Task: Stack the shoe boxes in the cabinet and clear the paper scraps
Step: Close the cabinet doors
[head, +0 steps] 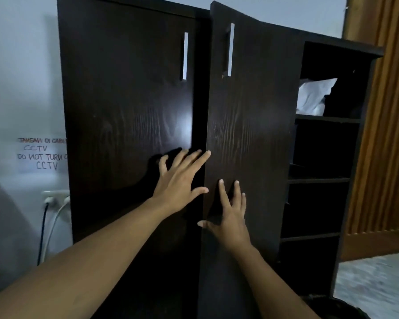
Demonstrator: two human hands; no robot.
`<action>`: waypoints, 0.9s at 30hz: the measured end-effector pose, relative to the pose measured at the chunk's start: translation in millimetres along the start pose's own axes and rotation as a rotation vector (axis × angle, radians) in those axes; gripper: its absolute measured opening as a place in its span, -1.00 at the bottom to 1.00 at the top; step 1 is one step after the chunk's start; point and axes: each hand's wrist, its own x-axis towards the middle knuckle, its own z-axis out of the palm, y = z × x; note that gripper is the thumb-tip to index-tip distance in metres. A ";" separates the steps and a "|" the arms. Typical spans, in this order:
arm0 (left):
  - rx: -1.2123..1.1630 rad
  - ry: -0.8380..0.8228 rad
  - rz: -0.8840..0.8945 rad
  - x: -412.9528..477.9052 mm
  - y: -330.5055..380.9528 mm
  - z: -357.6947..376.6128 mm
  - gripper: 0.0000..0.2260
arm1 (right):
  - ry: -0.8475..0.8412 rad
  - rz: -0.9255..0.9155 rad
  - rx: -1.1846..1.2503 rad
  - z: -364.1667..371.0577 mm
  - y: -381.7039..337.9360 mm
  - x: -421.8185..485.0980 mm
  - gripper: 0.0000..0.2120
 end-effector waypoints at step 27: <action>0.216 -0.096 -0.085 34.9 -46.7 64.3 -0.27 | 0.058 0.043 -0.149 58.0 16.0 44.9 0.12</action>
